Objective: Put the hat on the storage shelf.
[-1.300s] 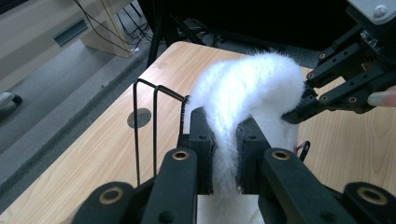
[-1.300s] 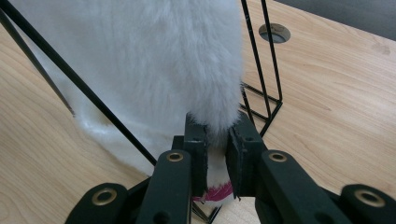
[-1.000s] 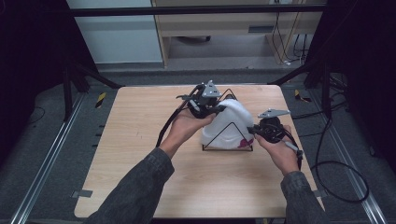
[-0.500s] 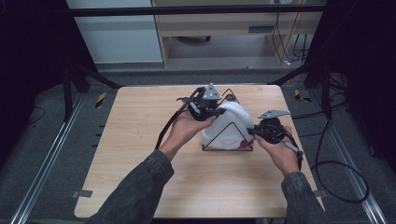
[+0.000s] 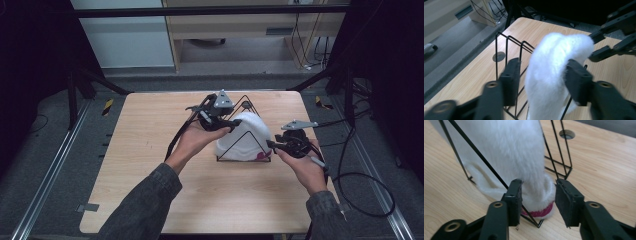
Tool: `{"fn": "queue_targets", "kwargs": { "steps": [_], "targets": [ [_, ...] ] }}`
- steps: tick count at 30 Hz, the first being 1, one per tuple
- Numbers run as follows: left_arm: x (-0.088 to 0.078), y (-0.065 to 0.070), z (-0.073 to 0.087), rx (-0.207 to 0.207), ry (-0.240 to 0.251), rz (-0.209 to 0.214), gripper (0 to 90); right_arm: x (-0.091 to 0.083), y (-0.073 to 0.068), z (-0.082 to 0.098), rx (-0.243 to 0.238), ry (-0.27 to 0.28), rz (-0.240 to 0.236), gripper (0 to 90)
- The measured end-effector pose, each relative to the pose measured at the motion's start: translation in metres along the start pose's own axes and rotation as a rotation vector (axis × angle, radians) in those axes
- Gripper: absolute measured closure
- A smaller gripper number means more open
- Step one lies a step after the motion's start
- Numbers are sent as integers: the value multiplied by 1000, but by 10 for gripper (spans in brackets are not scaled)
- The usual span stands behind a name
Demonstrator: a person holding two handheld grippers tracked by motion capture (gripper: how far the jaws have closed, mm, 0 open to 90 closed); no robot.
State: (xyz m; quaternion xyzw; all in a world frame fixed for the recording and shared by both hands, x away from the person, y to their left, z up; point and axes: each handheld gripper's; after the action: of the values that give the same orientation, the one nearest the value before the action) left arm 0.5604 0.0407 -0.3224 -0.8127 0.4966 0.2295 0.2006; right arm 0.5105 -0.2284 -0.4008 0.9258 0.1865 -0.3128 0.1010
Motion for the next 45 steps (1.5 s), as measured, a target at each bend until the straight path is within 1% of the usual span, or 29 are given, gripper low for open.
{"fn": "queue_targets", "kwargs": {
  "steps": [3, 5, 6, 9, 10, 12, 14, 16, 19, 20, 22, 24, 25, 26, 27, 29, 30, 31, 33, 35, 36, 37, 38, 40, 41, 42, 43, 44, 45],
  "targets": [
    [-11, 0, 0, -20, 39, -3, 335, -11, -3, 2, 21, 23, 26, 454],
    [-18, 2, -2, -21, 56, -23, 242, -20, -6, 3, 20, 40, 50, 389],
    [-22, 2, -2, -23, 67, -30, 213, -23, -7, 3, 18, 43, 54, 366],
    [-32, 3, -3, -37, 103, -26, 141, -33, -13, 2, 19, 68, 62, 283],
    [-34, 3, -3, -45, 107, -20, 128, -35, -14, 1, 22, 74, 62, 263],
    [-38, 3, -3, -41, 109, -2, 96, -40, -16, -1, 12, 96, 64, 230],
    [-41, 3, -2, -43, 111, 1, 85, -44, -21, -2, 26, 109, 60, 198],
    [-45, 4, -1, -34, 105, -1, 77, -47, -27, -2, 13, 117, 62, 158],
    [-52, 6, 2, -19, 96, -5, 64, -54, -44, 1, -18, 135, 33, 111],
    [-55, 7, 4, -15, 92, -8, 63, -56, -49, 2, -33, 144, 25, 114],
    [-62, 7, 6, -16, 94, -34, 62, -59, -62, 4, -53, 157, -2, 102],
    [-68, 7, 11, -16, 97, -33, 61, -60, -76, 6, -80, 159, -33, 105],
    [-73, 6, 17, -31, 100, -37, 57, -60, -80, 6, -86, 158, -44, 108],
    [-74, 5, 19, -38, 101, -34, 57, -59, -89, 6, -103, 154, -67, 124],
    [-77, 5, 25, -51, 103, -28, 57, -58, -93, 6, -109, 153, -74, 132],
    [-85, 3, 39, -57, 67, -43, 56, -52, -108, 6, -128, 145, -112, 161],
    [-91, 2, 48, -71, 62, -52, 56, -49, -115, 6, -141, 142, -121, 175],
    [-91, 2, 48, -71, 62, -52, 56, -49, -115, 6, -141, 142, -121, 175],
    [-102, 2, 65, -86, 56, -60, 55, -40, -134, 9, -167, 127, -149, 183],
    [-111, 0, 81, -125, 41, -69, 55, -29, -150, 12, -188, 110, -172, 188],
    [-121, -1, 97, -131, 17, -107, 55, -16, -167, 14, -223, 85, -197, 188],
    [-121, -1, 97, -131, 17, -107, 56, -16, -167, 14, -223, 85, -197, 188],
    [-126, -2, 106, -138, 8, -126, 56, -11, -174, 15, -239, 78, -207, 188],
    [-135, -5, 124, -159, -2, -133, 56, 0, -185, 17, -251, 61, -231, 188],
    [-143, -7, 142, -179, -17, -143, 56, 12, -194, 18, -270, 36, -233, 191],
    [-143, -7, 142, -179, -17, -143, 56, 12, -194, 18, -270, 36, -233, 191],
    [-150, -6, 159, -174, -46, -161, 56, 22, -200, 19, -267, 21, -245, 193],
    [-150, -6, 159, -174, -46, -161, 56, 22, -200, 19, -267, 21, -245, 193],
    [-155, -5, 176, -192, -63, -165, 56, 32, -204, 20, -266, 12, -257, 193]
  ]
}}
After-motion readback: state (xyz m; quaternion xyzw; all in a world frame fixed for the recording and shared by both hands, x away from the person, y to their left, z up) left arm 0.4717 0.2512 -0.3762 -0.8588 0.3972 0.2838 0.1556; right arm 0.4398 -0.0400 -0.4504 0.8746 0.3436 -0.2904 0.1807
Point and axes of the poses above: each handheld gripper's, and its own axes: x roughly forward along the jaws, z roughly out of its underside, y roughly to its right, and after that the axes turned 7 degrees about z, right-handed
